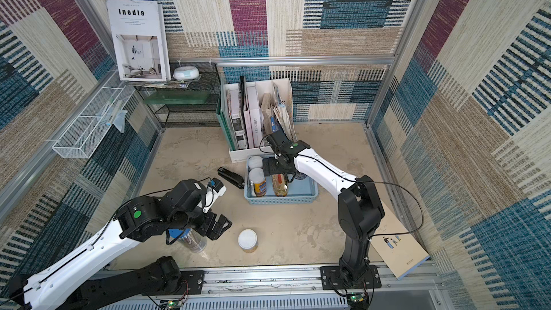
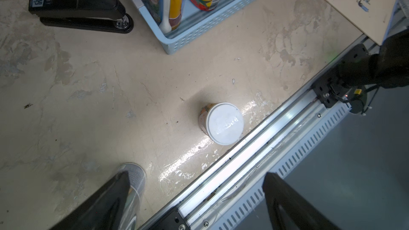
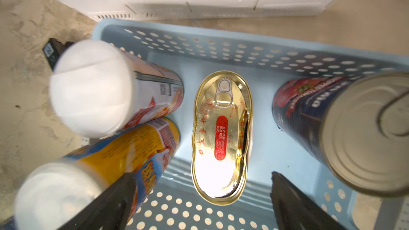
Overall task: Put the canned food in the basket
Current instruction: Pick up the canned food from the center of the board.
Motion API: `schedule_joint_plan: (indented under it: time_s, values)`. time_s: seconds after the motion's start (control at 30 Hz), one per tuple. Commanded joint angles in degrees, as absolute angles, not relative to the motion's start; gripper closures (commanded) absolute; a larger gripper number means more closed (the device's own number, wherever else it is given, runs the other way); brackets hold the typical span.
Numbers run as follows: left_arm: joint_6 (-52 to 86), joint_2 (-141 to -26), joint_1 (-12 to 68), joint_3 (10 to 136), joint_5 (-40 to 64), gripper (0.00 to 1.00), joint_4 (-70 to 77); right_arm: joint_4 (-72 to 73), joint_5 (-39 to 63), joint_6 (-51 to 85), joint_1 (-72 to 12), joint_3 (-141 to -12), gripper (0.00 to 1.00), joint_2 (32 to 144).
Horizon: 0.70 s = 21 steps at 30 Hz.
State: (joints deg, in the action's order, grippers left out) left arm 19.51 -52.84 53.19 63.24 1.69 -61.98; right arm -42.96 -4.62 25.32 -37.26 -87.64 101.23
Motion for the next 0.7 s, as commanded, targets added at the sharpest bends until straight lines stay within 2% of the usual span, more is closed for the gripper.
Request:
schedule_joint_plan:
  time_s: [0.0, 0.1, 0.27, 0.43, 0.67]
  values:
    - [23.46, -52.09, 60.07, 63.16, -4.98, 0.01, -62.05, -45.23, -5.26, 22.48, -38.08, -88.40, 0.01, 98.17]
    - [26.24, -55.55, 66.15, 62.17, -8.50, 0.01, -62.95, -47.14, -8.91, 21.37, -39.22, -88.18, 0.01, 94.57]
    - [30.63, -62.38, 71.13, 61.32, -10.71, 0.01, -63.14, -47.12, -11.22, 19.65, -39.60, -84.06, 0.01, 87.24]
    - [31.42, -66.99, 72.16, 62.49, -12.61, 0.01, -61.38, -44.32, -11.24, 19.43, -39.52, -77.50, 0.01, 80.40]
    - [31.55, -74.63, 71.99, 61.31, -12.45, 0.01, -57.32, -44.25, -11.07, 19.50, -39.56, -72.98, 0.01, 77.01]
